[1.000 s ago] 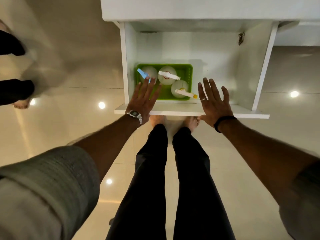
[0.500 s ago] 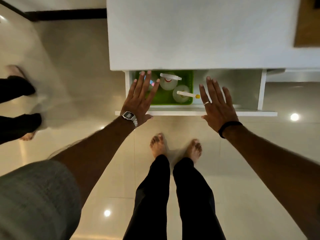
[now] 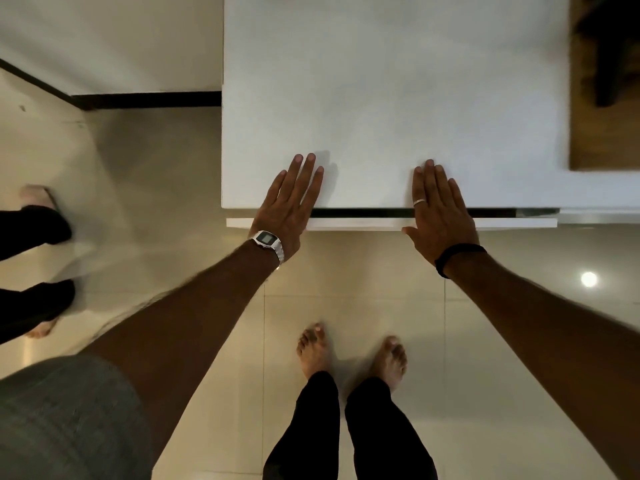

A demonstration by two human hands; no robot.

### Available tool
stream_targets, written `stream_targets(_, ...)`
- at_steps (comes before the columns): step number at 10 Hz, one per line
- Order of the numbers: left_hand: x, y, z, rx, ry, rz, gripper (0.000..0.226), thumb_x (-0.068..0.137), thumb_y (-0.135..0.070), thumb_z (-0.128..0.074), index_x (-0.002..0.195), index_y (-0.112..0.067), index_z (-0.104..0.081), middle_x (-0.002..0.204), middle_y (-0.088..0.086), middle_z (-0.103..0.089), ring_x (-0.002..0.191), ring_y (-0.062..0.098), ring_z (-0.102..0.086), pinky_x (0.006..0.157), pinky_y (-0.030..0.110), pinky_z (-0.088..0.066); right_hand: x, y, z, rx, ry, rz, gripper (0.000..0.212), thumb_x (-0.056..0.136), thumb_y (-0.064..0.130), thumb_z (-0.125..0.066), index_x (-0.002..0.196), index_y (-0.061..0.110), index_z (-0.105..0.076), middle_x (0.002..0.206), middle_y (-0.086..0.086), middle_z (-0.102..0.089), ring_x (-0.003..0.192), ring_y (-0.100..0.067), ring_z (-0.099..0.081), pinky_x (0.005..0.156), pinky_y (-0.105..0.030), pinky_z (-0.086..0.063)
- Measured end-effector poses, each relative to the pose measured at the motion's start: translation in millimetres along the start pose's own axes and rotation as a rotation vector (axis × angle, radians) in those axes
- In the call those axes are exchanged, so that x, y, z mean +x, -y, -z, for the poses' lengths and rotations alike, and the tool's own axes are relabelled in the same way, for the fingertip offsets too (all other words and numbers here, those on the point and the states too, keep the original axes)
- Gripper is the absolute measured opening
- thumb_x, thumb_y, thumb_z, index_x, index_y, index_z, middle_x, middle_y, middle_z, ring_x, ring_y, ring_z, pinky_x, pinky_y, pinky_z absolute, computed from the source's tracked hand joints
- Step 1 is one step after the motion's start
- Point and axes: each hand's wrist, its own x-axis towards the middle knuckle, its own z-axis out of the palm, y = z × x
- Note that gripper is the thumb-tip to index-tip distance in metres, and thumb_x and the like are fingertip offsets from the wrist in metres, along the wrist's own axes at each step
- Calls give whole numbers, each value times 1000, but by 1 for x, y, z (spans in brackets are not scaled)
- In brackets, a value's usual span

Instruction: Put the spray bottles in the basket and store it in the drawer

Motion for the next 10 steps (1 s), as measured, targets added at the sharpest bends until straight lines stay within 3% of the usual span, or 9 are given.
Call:
stream_targets(1,11,2,-7,-10,-8,3,94,79,13,-38,163,-5,1,173,13,3,160,31,0,129,44,-15,13,0,-3,-12,-29,-16,83,101,16,-56,159,0,2,168,-24,3,157,-37,-1,128,-47,-13)
stream_targets(2,12,2,-12,-21,13,1,91,78,12,-30,162,-5,1,173,11,3,160,30,-1,129,44,-17,15,4,-9,-19,-68,-46,73,102,2,-45,159,-1,2,168,-25,1,157,-37,-2,128,-47,-14)
stream_targets(3,12,2,-14,-27,16,15,91,82,10,-36,162,-5,2,173,12,5,160,31,0,129,44,-17,15,8,-12,-19,-84,-55,71,103,1,-41,159,-2,3,168,-26,2,156,-38,-2,127,-48,-13)
stream_targets(4,14,2,-11,-57,48,29,88,90,-1,-46,162,-5,5,172,13,8,160,32,2,129,45,-15,12,9,-8,-5,-51,-63,78,103,13,-45,158,0,8,168,-24,8,157,-37,2,127,-49,-10)
stream_targets(5,13,-2,2,-51,150,44,101,95,-48,-55,161,-3,7,172,16,11,160,33,7,130,46,-8,5,16,5,-13,3,-72,94,98,41,-49,159,2,10,168,-21,11,157,-34,5,125,-57,-8)
stream_targets(6,12,-5,18,-65,132,72,104,94,-57,-51,161,-2,6,171,19,10,159,35,7,130,47,-6,-1,21,21,-28,4,-36,95,96,47,-49,160,4,7,169,-19,8,158,-32,4,124,-60,-9)
stream_targets(8,10,0,94,-68,35,109,99,95,-56,-45,162,-5,5,170,22,9,159,38,7,129,50,-7,-27,25,89,-11,-86,-4,90,98,45,-46,161,7,5,170,-17,2,158,-29,1,125,-57,-6)
stream_targets(10,10,30,198,-78,-79,198,92,98,-55,-41,163,-8,6,171,19,3,159,39,8,129,50,-4,-46,9,192,20,-272,-20,80,100,47,-43,162,10,-8,170,-16,-10,158,-30,-5,122,-61,-11)
